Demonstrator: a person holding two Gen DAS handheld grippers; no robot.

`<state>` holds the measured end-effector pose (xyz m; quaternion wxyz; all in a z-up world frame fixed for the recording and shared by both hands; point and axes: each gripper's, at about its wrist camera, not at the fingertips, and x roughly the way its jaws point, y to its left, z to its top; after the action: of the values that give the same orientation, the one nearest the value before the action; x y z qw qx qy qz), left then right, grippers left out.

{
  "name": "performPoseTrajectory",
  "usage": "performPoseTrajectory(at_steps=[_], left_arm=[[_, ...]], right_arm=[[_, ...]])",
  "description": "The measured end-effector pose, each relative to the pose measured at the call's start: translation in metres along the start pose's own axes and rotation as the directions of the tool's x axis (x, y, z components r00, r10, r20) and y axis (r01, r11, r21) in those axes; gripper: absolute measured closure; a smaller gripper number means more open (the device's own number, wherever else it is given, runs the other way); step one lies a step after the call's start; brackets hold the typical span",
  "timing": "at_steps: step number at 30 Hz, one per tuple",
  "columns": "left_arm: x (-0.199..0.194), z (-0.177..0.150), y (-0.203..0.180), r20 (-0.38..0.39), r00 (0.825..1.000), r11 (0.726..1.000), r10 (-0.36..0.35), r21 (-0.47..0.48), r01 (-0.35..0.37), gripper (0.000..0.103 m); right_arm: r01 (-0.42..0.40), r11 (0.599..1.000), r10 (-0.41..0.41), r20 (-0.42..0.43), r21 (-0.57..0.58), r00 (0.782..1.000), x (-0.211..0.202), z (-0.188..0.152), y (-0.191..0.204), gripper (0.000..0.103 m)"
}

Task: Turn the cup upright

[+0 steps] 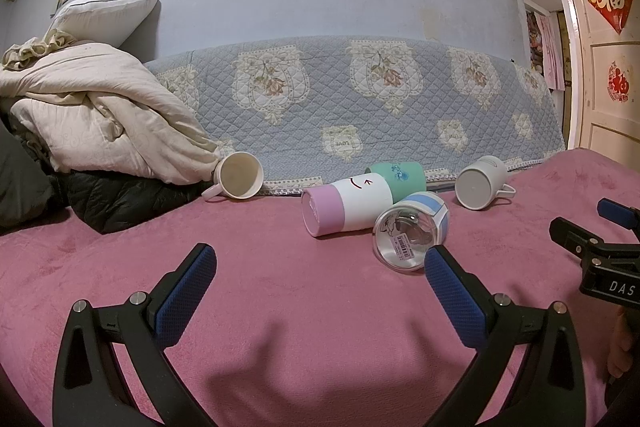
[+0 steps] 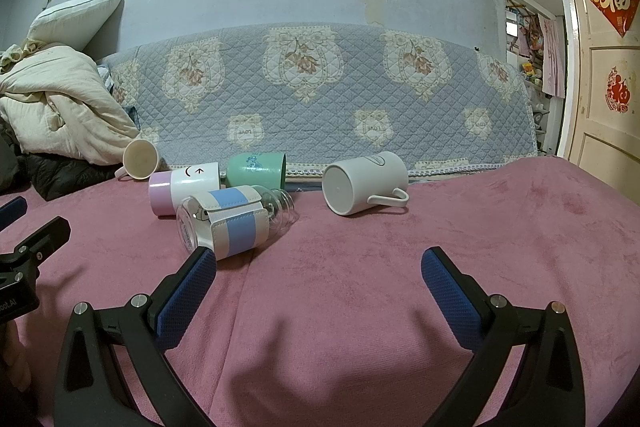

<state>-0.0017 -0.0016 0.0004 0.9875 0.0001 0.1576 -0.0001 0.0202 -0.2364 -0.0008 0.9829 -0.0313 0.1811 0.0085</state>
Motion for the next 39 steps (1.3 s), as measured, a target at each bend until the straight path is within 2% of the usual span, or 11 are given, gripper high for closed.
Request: performPoseTrajectory(at_steps=[39], left_arm=[[0.001,-0.0032,-0.0007,-0.001,1.0,1.0,0.002,0.004,-0.002,0.0]], right_arm=[[0.001,1.0,-0.001,-0.002,-0.001,1.0,0.0002,0.0,0.0,0.0]])
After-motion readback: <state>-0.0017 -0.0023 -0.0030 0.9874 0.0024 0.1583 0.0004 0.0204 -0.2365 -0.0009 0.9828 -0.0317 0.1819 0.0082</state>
